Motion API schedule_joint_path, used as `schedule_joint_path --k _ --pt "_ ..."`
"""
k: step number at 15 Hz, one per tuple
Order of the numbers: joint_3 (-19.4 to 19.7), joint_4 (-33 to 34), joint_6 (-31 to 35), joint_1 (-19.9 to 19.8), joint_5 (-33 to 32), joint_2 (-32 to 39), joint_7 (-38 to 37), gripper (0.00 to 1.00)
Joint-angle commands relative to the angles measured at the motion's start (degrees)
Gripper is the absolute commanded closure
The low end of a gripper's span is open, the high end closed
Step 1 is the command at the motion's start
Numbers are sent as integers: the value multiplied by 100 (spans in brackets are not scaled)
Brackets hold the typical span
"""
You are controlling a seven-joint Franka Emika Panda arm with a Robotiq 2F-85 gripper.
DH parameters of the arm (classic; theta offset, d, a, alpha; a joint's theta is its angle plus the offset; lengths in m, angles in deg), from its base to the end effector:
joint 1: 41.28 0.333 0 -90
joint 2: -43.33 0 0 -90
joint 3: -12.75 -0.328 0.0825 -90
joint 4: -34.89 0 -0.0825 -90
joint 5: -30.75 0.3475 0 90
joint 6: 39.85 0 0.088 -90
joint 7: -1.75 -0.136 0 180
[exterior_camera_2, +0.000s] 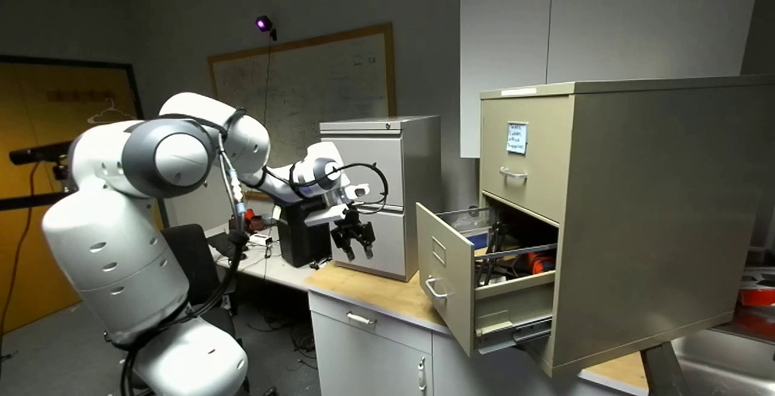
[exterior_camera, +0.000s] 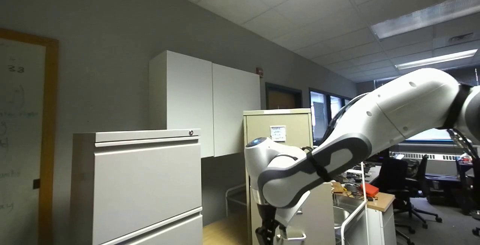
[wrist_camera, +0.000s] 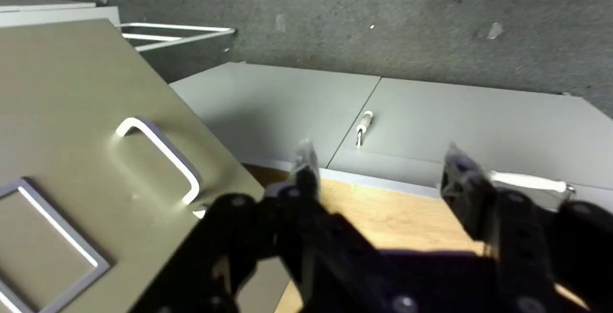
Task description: Close the bottom drawer of the file cabinet
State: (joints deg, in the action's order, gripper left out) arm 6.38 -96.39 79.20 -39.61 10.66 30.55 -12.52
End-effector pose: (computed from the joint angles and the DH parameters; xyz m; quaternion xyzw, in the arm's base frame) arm 0.4433 0.0378 0.4468 0.9859 0.0292 0.0347 0.1612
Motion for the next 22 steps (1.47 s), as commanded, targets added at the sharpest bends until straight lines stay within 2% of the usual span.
schedule_joint_path --k 1,3,4,6,7,12,19,22 --pt "-238 131 674 -138 -1587 867 -977 58" --pt "-364 266 776 -288 -2607 1269 -1424 74" --pt "-117 356 764 -82 -3115 1458 -1596 81" --pt "96 601 757 -80 -4139 1841 -1821 97" --pt "230 757 788 -108 -4633 2022 -1851 100" --pt "587 1576 715 -46 -6704 2839 -2286 100" --pt "560 2109 749 -102 -9138 3425 -3075 100" --pt "517 2128 409 -87 -10049 3505 -3512 100"
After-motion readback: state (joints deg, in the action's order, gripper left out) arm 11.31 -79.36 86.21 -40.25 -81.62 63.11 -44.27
